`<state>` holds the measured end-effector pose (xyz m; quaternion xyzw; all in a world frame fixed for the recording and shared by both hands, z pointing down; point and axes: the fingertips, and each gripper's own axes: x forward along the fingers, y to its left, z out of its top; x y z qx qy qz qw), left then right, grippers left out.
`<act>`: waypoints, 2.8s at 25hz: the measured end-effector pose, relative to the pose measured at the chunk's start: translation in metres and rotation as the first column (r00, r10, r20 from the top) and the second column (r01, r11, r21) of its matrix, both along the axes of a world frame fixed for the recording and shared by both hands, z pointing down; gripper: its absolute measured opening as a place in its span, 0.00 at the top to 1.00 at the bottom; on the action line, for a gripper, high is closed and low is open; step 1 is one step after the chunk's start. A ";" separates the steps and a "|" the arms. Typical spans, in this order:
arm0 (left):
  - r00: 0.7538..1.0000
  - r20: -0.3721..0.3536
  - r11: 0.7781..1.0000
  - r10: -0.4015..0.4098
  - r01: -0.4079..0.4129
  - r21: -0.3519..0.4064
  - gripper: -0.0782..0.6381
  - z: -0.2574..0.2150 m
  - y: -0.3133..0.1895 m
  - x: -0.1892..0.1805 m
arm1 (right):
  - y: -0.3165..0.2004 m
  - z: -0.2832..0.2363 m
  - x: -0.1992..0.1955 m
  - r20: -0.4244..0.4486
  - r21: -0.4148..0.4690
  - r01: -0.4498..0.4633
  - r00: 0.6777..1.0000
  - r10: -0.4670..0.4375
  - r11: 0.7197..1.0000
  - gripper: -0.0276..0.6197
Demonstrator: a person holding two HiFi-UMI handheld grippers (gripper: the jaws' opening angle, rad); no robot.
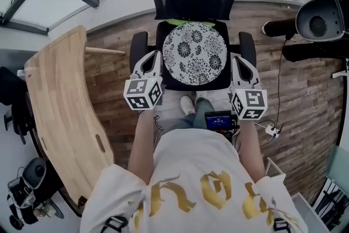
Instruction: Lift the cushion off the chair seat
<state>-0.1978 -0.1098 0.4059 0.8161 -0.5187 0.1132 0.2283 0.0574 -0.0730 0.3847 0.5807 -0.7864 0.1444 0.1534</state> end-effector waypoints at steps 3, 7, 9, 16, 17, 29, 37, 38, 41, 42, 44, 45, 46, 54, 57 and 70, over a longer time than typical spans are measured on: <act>1.000 0.023 1.000 0.010 -0.010 0.003 0.88 0.000 0.001 0.002 | 0.002 -0.007 0.001 0.030 0.027 -0.002 1.000 0.001 1.000 0.94; 0.999 0.051 1.000 0.006 -0.006 0.002 0.88 -0.001 0.002 0.000 | 0.006 -0.011 -0.004 0.065 0.055 0.003 0.998 -0.006 0.998 0.94; 0.999 0.053 1.000 -0.008 0.008 0.014 0.88 -0.004 0.001 -0.002 | 0.006 -0.007 -0.004 0.047 0.043 0.003 0.999 -0.005 0.999 0.94; 0.995 0.024 0.995 -0.101 0.101 -0.004 0.88 0.006 -0.002 -0.017 | -0.002 0.014 0.002 -0.020 0.012 0.005 1.000 -0.005 1.000 0.94; 0.994 0.036 0.995 -0.103 0.103 -0.006 0.88 0.010 -0.003 -0.018 | -0.003 0.019 0.003 -0.021 0.005 0.005 1.000 -0.005 1.000 0.94; 0.994 0.052 0.987 -0.099 0.105 -0.119 0.88 0.058 -0.019 -0.006 | -0.025 0.076 0.011 -0.007 -0.112 0.008 1.000 -0.008 0.994 0.94; 0.985 0.139 0.970 -0.105 0.133 -0.205 0.88 0.108 -0.038 -0.001 | -0.044 0.123 0.016 -0.062 -0.185 0.017 0.998 -0.029 0.983 0.94; 0.984 0.148 0.967 -0.097 0.129 -0.221 0.88 0.116 -0.038 0.001 | -0.046 0.131 0.015 -0.069 -0.198 0.023 0.997 -0.037 0.980 0.94; 0.983 0.170 0.959 -0.070 0.114 -0.261 0.88 0.138 -0.040 0.005 | -0.049 0.149 0.011 -0.082 -0.229 0.039 0.995 -0.059 0.973 0.94; 0.983 0.175 0.956 -0.063 0.110 -0.273 0.88 0.144 -0.041 0.006 | -0.050 0.155 0.011 -0.086 -0.238 0.043 0.994 -0.065 0.970 0.94; 0.983 0.178 0.949 -0.053 0.105 -0.298 0.88 0.158 -0.044 0.007 | -0.054 0.169 0.011 -0.100 -0.264 0.045 0.992 -0.074 0.963 0.94; 0.983 0.177 0.944 -0.052 0.106 -0.313 0.88 0.165 -0.045 0.008 | -0.056 0.176 0.011 -0.110 -0.277 0.043 0.991 -0.076 0.960 0.94; 0.983 0.175 0.938 -0.056 0.112 -0.327 0.88 0.171 -0.047 0.007 | -0.059 0.184 0.012 -0.120 -0.287 0.040 0.990 -0.077 0.957 0.94; 0.982 0.165 0.891 -0.092 0.156 -0.427 0.87 0.217 -0.058 0.013 | -0.076 0.249 0.018 -0.170 -0.386 0.011 0.982 -0.083 0.922 0.93; 0.978 0.185 0.863 -0.098 0.176 -0.474 0.87 0.245 -0.059 0.012 | -0.078 0.276 0.026 -0.180 -0.432 -0.010 0.981 -0.075 0.902 0.89; 0.930 0.362 0.796 0.056 0.177 -0.578 0.87 0.347 -0.043 0.001 | -0.092 0.370 0.056 -0.163 -0.554 -0.115 0.986 0.028 0.824 0.70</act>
